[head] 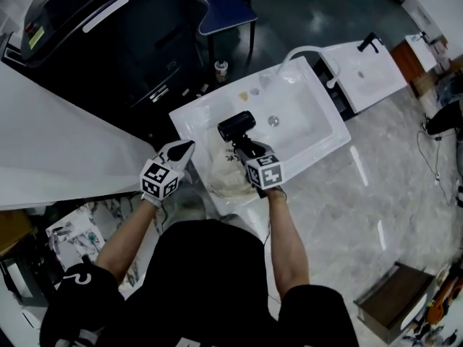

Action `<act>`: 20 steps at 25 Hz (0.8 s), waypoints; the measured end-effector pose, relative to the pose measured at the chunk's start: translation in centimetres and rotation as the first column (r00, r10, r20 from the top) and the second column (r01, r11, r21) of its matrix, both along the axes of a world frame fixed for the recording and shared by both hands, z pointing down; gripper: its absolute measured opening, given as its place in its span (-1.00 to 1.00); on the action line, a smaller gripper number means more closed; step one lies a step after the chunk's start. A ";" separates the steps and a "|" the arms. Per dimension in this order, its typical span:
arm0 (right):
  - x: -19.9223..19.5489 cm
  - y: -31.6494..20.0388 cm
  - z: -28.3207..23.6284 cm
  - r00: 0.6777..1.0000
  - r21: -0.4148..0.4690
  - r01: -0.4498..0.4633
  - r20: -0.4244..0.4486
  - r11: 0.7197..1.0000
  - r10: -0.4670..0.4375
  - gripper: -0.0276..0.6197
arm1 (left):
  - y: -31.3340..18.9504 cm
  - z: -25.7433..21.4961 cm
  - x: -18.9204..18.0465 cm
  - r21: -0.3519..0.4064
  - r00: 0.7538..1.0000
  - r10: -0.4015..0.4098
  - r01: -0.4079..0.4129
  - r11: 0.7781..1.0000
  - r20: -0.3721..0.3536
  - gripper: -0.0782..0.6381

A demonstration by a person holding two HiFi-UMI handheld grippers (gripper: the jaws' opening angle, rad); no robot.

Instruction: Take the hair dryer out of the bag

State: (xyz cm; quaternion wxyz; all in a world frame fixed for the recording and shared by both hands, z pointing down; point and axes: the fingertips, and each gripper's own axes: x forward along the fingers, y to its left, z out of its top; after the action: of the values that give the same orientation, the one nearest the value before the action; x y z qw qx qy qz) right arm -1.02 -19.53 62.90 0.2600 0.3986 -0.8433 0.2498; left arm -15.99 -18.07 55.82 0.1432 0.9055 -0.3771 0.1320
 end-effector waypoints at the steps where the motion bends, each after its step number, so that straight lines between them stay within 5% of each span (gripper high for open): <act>1: -0.4 -0.2 0.7 1.000 -0.012 -0.004 -0.004 1.000 0.004 -0.47 | -0.4 0.1 -0.5 -0.004 1.000 -0.003 0.003 1.000 -0.002 -0.79; 20: -3.5 2.4 12.9 0.990 -0.209 -0.050 -0.136 0.977 0.022 -0.46 | -3.2 1.7 -5.0 -0.057 1.000 -0.006 0.006 0.998 0.002 -0.79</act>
State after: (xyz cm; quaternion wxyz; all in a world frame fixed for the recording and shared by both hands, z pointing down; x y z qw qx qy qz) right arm -4.53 -17.16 75.78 0.3519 0.3997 -0.7852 0.3161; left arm -21.02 -21.26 57.51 0.1689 0.8997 -0.3762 0.1430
